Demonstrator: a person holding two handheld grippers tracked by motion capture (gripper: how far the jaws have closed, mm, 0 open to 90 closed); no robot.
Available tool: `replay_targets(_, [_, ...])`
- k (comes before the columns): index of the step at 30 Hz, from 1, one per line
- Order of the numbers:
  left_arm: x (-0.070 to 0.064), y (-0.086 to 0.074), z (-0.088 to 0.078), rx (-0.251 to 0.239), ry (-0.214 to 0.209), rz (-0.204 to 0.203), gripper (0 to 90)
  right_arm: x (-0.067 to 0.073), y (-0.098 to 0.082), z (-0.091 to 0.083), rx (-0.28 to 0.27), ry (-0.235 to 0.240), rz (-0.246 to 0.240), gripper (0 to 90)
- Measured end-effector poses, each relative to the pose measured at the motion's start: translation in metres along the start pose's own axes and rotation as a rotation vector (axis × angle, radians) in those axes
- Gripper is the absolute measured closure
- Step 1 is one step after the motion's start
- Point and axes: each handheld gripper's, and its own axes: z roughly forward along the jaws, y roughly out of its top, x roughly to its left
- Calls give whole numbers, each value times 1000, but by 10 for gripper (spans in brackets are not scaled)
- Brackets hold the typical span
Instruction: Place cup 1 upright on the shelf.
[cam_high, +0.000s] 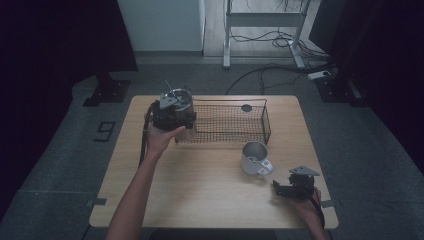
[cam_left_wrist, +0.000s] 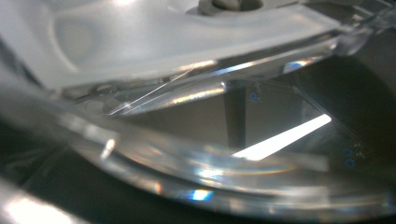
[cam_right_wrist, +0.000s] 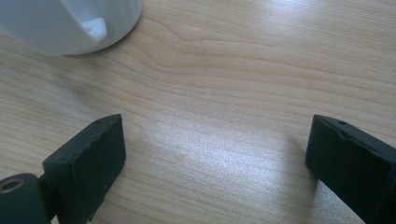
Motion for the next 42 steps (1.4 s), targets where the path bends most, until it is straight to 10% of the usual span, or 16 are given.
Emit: replay_targets(42, [0, 8, 44, 23, -1, -13, 42, 0, -1, -1, -6, -5, 4, 69])
